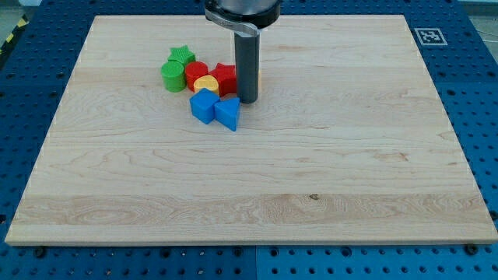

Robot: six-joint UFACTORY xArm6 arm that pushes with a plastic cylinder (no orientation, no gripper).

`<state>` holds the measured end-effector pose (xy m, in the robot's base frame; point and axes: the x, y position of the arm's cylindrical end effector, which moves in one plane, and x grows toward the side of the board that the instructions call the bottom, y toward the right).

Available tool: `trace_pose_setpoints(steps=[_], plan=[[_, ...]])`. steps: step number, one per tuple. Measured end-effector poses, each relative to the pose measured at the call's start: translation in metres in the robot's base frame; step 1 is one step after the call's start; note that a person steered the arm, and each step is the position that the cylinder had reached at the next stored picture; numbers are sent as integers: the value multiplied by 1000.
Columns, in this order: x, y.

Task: Place the red star diagonally to the red circle

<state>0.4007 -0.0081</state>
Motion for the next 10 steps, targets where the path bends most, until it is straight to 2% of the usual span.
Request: trace_pose_setpoints(steps=[2,4,6,7,9,10], plan=[[2,-25],[-37,-34],[-51,-36],[-44,-22],[27,4],[43,45]])
